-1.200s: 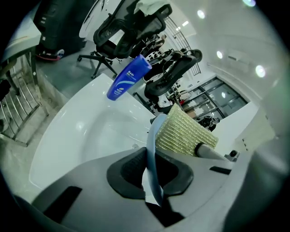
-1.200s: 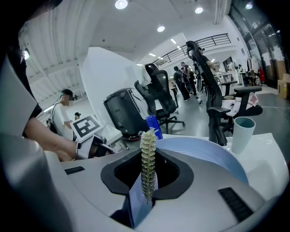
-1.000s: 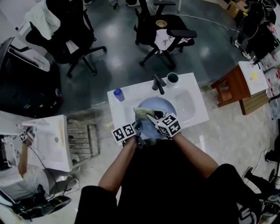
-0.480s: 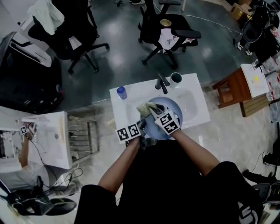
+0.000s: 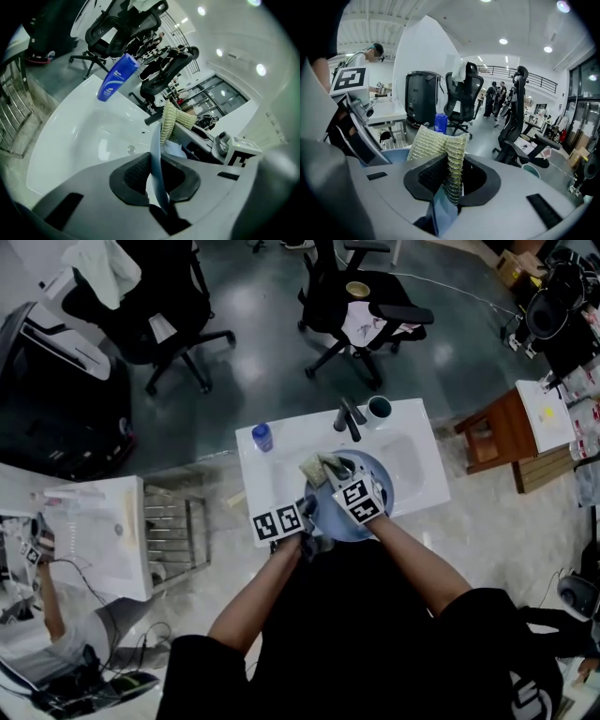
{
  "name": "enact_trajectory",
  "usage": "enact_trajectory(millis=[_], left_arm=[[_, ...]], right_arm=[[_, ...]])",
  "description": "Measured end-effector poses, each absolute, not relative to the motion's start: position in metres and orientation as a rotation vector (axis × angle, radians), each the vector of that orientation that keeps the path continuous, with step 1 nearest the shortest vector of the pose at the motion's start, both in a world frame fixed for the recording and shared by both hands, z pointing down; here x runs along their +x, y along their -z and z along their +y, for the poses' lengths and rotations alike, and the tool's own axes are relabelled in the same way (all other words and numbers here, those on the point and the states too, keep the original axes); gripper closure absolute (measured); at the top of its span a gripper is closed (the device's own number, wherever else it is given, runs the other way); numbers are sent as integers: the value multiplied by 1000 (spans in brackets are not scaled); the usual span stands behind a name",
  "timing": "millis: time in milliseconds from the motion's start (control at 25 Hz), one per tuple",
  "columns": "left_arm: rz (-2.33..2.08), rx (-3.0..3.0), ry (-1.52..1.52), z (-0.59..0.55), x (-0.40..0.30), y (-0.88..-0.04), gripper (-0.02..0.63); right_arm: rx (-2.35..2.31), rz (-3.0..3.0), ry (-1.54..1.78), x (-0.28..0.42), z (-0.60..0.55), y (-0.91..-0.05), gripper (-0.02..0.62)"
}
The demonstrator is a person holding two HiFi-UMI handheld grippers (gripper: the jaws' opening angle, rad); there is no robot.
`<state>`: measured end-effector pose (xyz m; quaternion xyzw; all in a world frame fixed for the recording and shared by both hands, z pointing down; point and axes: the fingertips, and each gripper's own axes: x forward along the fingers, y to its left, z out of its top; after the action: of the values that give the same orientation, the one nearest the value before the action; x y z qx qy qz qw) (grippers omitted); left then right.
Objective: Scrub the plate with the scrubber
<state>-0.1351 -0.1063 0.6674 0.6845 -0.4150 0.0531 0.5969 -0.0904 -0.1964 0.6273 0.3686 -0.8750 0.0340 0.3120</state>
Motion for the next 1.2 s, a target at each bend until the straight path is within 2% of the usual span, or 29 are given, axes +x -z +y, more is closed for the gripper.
enact_trajectory(millis=[1200], left_arm=[[-943, 1541, -105, -112, -125, -671, 568]], right_arm=[[1097, -1980, 76, 11, -234, -630, 525]])
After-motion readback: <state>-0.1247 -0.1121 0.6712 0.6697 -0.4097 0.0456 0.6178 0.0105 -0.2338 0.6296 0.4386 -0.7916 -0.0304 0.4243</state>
